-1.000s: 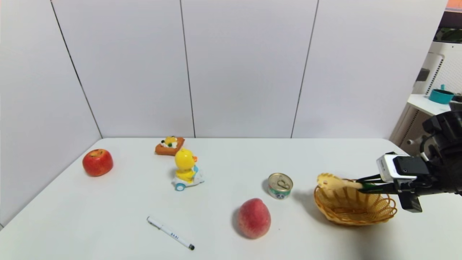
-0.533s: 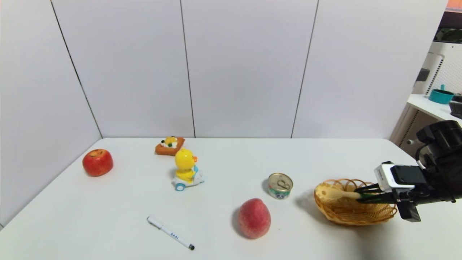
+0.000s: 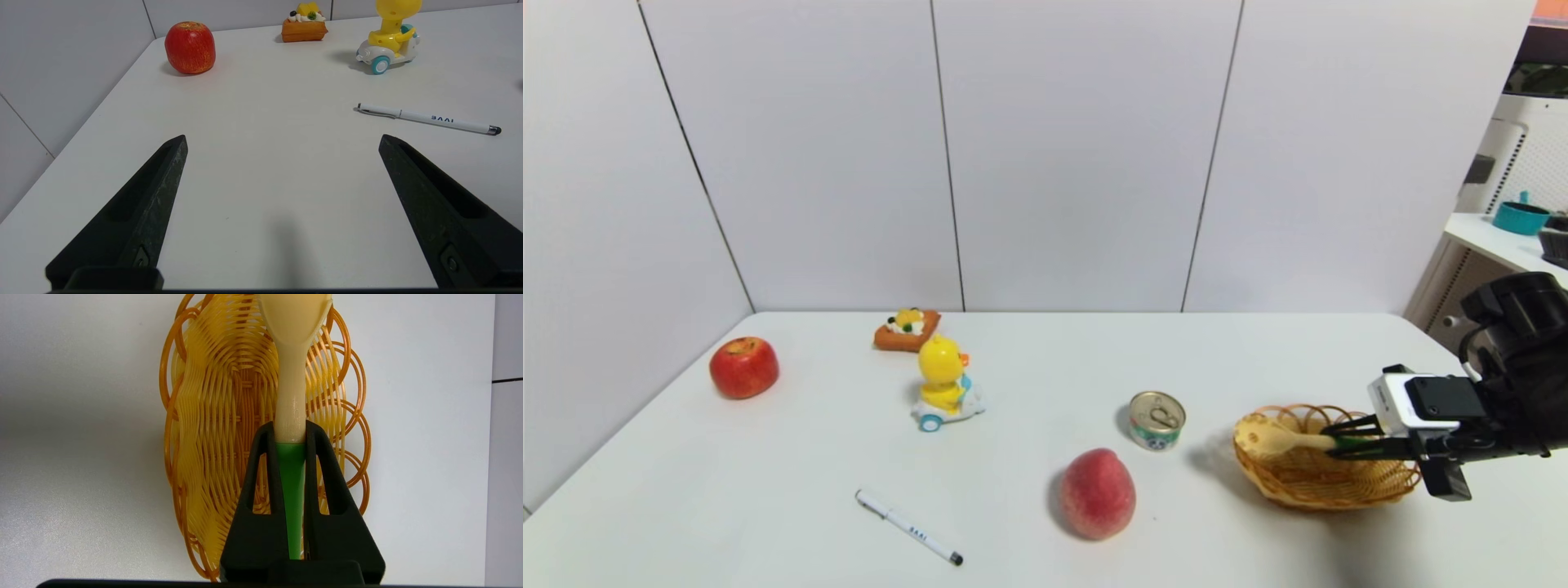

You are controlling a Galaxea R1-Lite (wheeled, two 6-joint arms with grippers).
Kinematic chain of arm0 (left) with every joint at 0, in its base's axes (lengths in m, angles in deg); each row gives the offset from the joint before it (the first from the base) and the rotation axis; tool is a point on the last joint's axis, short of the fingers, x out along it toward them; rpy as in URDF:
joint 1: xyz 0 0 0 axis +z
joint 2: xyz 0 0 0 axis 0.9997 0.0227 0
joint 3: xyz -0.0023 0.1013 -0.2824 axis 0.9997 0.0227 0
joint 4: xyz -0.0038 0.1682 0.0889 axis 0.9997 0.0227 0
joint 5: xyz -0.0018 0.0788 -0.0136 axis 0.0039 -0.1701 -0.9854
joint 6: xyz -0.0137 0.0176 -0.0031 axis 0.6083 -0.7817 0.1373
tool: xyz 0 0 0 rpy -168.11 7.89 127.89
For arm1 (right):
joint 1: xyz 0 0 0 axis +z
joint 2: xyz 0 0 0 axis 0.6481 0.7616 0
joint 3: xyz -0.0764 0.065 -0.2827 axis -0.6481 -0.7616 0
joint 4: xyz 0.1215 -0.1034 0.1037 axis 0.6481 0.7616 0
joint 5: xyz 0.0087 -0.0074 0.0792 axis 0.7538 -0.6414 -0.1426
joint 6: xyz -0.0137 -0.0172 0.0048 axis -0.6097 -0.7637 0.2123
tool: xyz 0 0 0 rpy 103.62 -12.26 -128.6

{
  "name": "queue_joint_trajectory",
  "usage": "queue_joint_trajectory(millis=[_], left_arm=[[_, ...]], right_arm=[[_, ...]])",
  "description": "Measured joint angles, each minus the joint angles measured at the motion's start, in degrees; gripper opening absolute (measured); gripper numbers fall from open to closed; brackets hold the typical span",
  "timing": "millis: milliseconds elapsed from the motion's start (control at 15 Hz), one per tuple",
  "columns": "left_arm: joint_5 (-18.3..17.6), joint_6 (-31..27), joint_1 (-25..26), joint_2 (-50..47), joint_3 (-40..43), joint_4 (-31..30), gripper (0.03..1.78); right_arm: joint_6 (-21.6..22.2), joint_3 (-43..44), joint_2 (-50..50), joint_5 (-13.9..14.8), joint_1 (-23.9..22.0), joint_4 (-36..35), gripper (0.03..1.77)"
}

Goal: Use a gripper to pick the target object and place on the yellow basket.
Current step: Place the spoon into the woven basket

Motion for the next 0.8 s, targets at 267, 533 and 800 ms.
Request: queue_joint_trajectory(millis=[267,533,800], left_arm=[[0.0,-0.02,0.0,0.02,0.0,0.0,1.69],[0.0,-0.02,0.0,0.02,0.0,0.0,1.69],[0.0,0.0,-0.02,0.02,0.0,0.0,1.69]], right_arm=[[0.22,0.28,0.22,0.2,0.07,0.09,0.65],[0.39,0.45,0.02,-0.33,0.1,0.04,1.08],[9.16,4.86,-3.56,-4.68,0.35,0.04,1.33]])
